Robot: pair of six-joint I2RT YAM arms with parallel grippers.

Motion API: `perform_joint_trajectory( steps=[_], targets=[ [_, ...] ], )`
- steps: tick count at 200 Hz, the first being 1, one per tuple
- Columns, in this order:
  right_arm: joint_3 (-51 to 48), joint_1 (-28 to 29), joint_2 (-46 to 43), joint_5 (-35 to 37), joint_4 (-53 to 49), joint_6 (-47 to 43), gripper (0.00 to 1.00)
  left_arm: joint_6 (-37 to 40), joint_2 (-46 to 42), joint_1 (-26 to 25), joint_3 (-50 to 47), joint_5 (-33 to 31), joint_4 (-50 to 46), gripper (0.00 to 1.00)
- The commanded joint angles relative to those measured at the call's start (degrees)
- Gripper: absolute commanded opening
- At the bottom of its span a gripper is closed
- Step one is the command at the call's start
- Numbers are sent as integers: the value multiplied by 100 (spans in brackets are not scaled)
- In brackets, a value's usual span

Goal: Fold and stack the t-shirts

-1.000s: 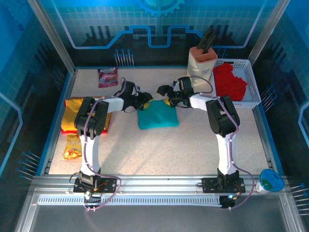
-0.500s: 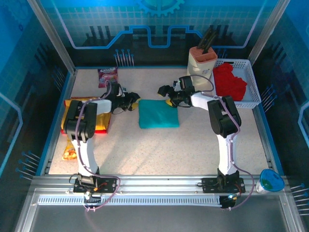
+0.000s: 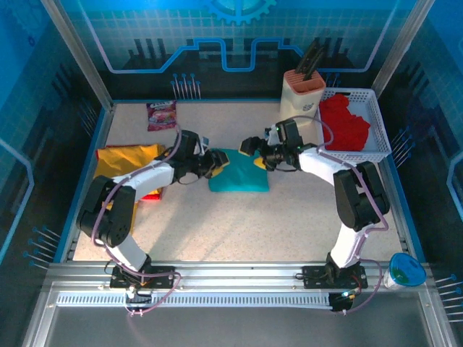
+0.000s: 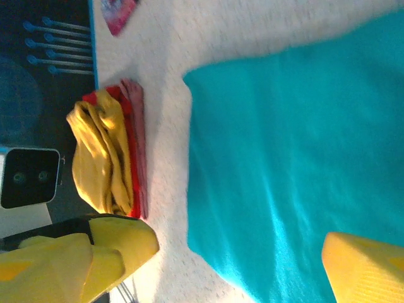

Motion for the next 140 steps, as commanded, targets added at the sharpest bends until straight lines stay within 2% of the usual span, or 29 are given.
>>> perform_joint_trajectory(
  steps=[1, 32, 78, 107, 140],
  targets=[
    [-445, 123, 11, -123, 295, 248, 94, -182, 287, -198, -141, -161, 142, 47],
    [-1083, 172, 20, -104, 677, 342, 94, -152, 401, -252, -497, -238, 249, 47],
    [-1577, 59, 37, 9, 565, -2, 94, 286, 381, -217, -737, -523, -498, 47],
    [-1472, -34, -133, 39, 183, -356, 94, 466, 258, -49, -783, -559, -789, 47],
    [-1114, -232, -370, -35, -242, -754, 94, 984, -77, 433, -605, -395, -1423, 46]
  ],
)
